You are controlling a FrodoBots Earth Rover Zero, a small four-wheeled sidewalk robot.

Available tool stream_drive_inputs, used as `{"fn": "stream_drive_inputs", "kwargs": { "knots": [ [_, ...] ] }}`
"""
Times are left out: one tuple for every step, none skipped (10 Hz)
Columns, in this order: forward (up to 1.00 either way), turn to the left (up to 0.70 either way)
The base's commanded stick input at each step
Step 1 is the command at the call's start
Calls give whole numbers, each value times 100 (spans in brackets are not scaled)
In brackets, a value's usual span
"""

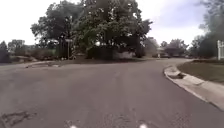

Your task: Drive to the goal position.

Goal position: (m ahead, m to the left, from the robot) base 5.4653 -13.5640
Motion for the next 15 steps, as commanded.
{"fn": "stream_drive_inputs", "kwargs": {
  "knots": [
    [70,0],
    [70,0],
    [70,-5],
    [70,-24],
    [70,-35],
    [70,-35],
    [70,-35],
    [70,-35],
    [70,-35],
    [70,-35],
    [70,-33],
    [70,0],
    [70,0],
    [70,0],
    [70,0]
  ]
}}
